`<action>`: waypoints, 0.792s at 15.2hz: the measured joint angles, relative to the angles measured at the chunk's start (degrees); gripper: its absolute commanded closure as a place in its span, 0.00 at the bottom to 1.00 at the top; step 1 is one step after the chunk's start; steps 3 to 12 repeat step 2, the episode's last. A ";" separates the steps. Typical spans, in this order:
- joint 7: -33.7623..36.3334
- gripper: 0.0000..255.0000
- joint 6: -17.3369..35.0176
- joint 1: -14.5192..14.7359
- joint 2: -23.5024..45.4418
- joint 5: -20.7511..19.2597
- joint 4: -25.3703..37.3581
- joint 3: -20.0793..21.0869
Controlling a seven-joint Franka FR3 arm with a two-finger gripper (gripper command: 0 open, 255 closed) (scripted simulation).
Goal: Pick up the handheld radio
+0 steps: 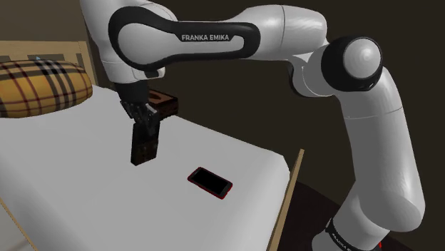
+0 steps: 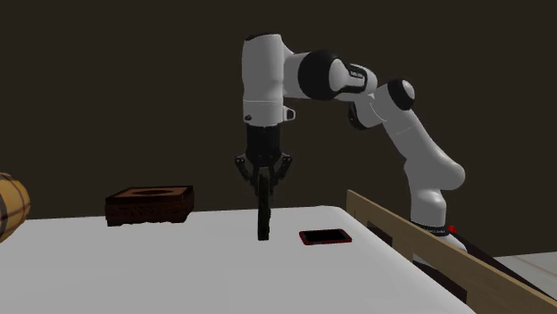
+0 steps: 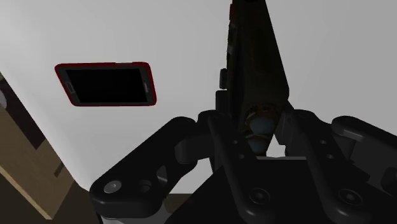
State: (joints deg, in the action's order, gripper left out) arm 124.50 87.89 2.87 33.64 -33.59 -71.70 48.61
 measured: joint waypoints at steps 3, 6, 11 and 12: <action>-0.41 1.00 -1.41 0.65 0.24 -0.11 1.83 -0.11; -0.41 1.00 -1.41 0.65 0.24 -0.11 1.83 -0.11; -0.41 1.00 -1.41 0.65 0.24 -0.11 1.83 -0.11; -0.41 1.00 -1.41 0.65 0.24 -0.11 1.83 -0.11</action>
